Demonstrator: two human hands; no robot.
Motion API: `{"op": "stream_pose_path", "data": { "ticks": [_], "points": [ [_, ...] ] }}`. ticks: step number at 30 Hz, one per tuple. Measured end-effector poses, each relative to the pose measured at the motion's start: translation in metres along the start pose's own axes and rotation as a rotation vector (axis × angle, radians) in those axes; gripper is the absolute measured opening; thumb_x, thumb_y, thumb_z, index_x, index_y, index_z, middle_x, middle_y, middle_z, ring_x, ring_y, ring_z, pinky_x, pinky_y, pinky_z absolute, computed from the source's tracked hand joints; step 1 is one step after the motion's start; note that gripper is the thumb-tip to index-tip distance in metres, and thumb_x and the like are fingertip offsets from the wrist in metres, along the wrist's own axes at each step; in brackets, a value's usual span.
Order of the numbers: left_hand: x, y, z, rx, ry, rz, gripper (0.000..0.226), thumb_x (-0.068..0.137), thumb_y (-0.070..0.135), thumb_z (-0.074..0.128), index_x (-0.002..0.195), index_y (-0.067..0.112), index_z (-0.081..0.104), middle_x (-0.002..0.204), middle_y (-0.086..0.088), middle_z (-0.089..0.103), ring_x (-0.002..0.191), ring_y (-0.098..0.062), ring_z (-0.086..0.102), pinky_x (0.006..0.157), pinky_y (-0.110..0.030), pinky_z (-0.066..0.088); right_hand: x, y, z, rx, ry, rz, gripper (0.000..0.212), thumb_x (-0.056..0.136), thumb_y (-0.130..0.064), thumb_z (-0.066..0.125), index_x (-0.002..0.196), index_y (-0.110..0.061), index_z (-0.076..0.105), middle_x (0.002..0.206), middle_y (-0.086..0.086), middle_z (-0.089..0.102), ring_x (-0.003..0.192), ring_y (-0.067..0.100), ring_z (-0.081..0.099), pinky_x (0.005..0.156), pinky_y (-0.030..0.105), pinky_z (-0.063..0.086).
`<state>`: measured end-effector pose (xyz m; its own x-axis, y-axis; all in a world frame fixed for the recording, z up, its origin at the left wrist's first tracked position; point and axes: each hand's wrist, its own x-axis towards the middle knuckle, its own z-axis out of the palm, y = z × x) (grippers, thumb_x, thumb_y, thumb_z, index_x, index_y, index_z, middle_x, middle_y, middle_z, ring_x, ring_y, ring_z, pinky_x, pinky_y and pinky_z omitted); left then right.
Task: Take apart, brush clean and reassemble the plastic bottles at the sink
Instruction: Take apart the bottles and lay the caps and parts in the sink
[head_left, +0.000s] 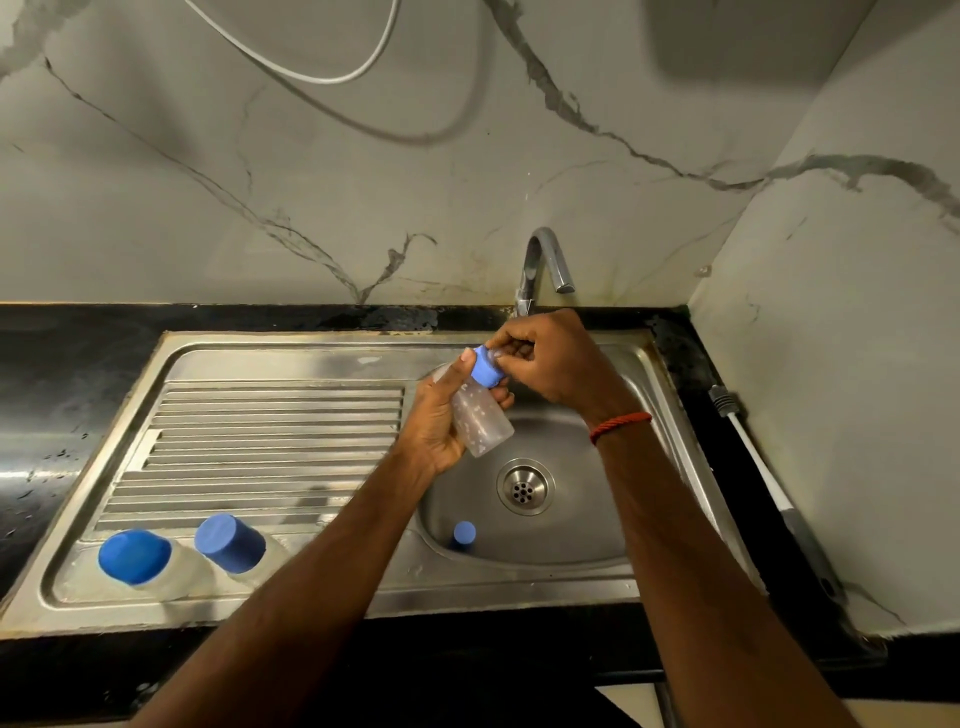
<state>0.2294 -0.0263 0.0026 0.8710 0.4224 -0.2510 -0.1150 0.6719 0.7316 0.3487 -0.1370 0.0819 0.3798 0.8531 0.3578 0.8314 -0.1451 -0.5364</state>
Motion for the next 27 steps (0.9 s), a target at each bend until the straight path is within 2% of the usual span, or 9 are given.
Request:
{"op": "stream_pose_path", "data": {
  "ticks": [3,6,9,12,15,19,21,24,27],
  "points": [
    [0.003,0.007,0.002,-0.007,-0.007,0.02,0.053,0.097,0.034,0.063,0.136,0.0,0.056,0.117,-0.022,0.068,0.096,-0.027,0.07,0.086,-0.04,0.06,-0.01,-0.002,0.007,0.124,0.091,0.013,0.016,0.088,0.001,0.068,0.102,-0.002,0.074,0.084,0.011,0.074,0.071,0.011,0.069,0.069,0.014,0.055],
    [0.005,0.006,0.0,0.049,-0.024,0.051,0.043,0.099,0.031,0.06,0.13,0.0,0.059,0.116,-0.022,0.067,0.093,-0.026,0.07,0.084,-0.04,0.061,-0.011,0.0,0.003,0.127,0.049,0.034,0.015,0.085,-0.007,0.075,0.1,-0.003,0.076,0.085,0.007,0.074,0.068,0.006,0.065,0.068,0.012,0.052],
    [0.002,0.003,0.001,0.048,-0.039,0.029,0.033,0.097,0.028,0.06,0.121,0.005,0.062,0.106,-0.02,0.069,0.085,-0.025,0.069,0.078,-0.039,0.062,-0.004,0.004,-0.003,0.079,-0.027,0.045,0.013,0.083,-0.01,0.077,0.095,-0.004,0.078,0.085,0.009,0.073,0.073,0.01,0.064,0.071,0.019,0.054],
    [0.001,0.0,0.003,0.054,-0.055,0.01,0.034,0.095,0.03,0.061,0.12,0.006,0.062,0.104,-0.02,0.068,0.084,-0.026,0.069,0.079,-0.04,0.062,0.003,0.002,-0.003,0.005,-0.085,0.071,0.013,0.084,-0.011,0.077,0.094,-0.003,0.078,0.086,0.009,0.073,0.074,0.009,0.061,0.074,0.02,0.052],
    [0.001,0.001,0.003,0.053,-0.05,0.026,0.039,0.092,0.033,0.061,0.121,0.007,0.063,0.106,-0.019,0.07,0.086,-0.026,0.07,0.081,-0.041,0.062,0.0,0.005,-0.003,0.111,-0.005,0.131,0.011,0.081,-0.007,0.079,0.091,-0.004,0.077,0.082,0.004,0.073,0.073,0.008,0.067,0.073,0.017,0.056],
    [0.003,0.009,0.006,0.058,-0.053,0.047,0.047,0.093,0.035,0.061,0.126,0.002,0.06,0.113,-0.023,0.067,0.095,-0.03,0.07,0.084,-0.042,0.061,-0.012,0.012,0.006,0.365,0.138,0.213,0.016,0.078,-0.007,0.082,0.091,-0.005,0.073,0.08,0.0,0.072,0.068,0.012,0.071,0.063,0.02,0.057],
    [0.004,0.009,0.007,0.043,-0.041,0.037,0.055,0.093,0.037,0.063,0.132,-0.001,0.056,0.11,-0.021,0.067,0.091,-0.029,0.069,0.082,-0.042,0.061,-0.013,0.015,0.011,0.404,0.157,0.218,0.016,0.079,-0.008,0.082,0.092,-0.009,0.073,0.084,-0.003,0.072,0.075,0.011,0.071,0.068,0.021,0.057],
    [0.003,0.004,0.005,0.009,-0.013,-0.01,0.063,0.09,0.041,0.069,0.136,0.001,0.054,0.107,-0.018,0.067,0.087,-0.026,0.068,0.083,-0.042,0.06,-0.013,0.021,0.013,0.34,0.104,0.171,0.025,0.077,-0.013,0.083,0.1,-0.016,0.074,0.095,-0.006,0.069,0.089,0.012,0.068,0.08,0.02,0.055],
    [0.003,0.002,0.003,-0.034,0.007,-0.031,0.062,0.089,0.04,0.068,0.137,0.003,0.055,0.115,-0.019,0.068,0.094,-0.026,0.069,0.083,-0.042,0.06,-0.013,0.021,0.013,0.357,-0.031,0.185,0.046,0.074,-0.019,0.085,0.117,-0.013,0.069,0.108,-0.001,0.068,0.094,0.012,0.068,0.081,0.018,0.056]
  ]
}}
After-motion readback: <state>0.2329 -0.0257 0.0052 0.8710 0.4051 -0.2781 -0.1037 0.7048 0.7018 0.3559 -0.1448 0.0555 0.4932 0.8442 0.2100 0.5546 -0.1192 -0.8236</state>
